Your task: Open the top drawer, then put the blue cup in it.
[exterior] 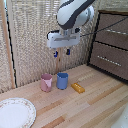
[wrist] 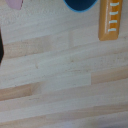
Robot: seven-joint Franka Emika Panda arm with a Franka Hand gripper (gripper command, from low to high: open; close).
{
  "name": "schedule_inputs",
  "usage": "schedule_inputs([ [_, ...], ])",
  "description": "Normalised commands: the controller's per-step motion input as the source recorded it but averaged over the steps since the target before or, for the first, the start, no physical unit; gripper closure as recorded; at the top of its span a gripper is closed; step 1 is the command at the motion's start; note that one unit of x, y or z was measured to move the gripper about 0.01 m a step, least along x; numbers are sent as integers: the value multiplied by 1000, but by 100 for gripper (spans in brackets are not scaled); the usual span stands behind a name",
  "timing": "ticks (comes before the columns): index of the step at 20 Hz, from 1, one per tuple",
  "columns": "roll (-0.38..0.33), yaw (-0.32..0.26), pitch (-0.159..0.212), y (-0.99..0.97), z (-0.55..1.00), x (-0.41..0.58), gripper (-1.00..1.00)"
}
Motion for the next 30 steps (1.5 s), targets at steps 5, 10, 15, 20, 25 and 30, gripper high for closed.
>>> schedule_inputs([
  [5, -268, 63, -43, 34, 187, -97, -100],
  [10, -341, 79, -96, 0, 217, -126, -100],
  [15, -339, 96, -90, -47, 201, -146, -100],
  [20, -370, 101, -27, -110, 97, -193, -100],
  [25, -375, 111, -6, -121, 53, -237, -100],
  [30, -375, 115, -1, -142, 7, -274, -100],
])
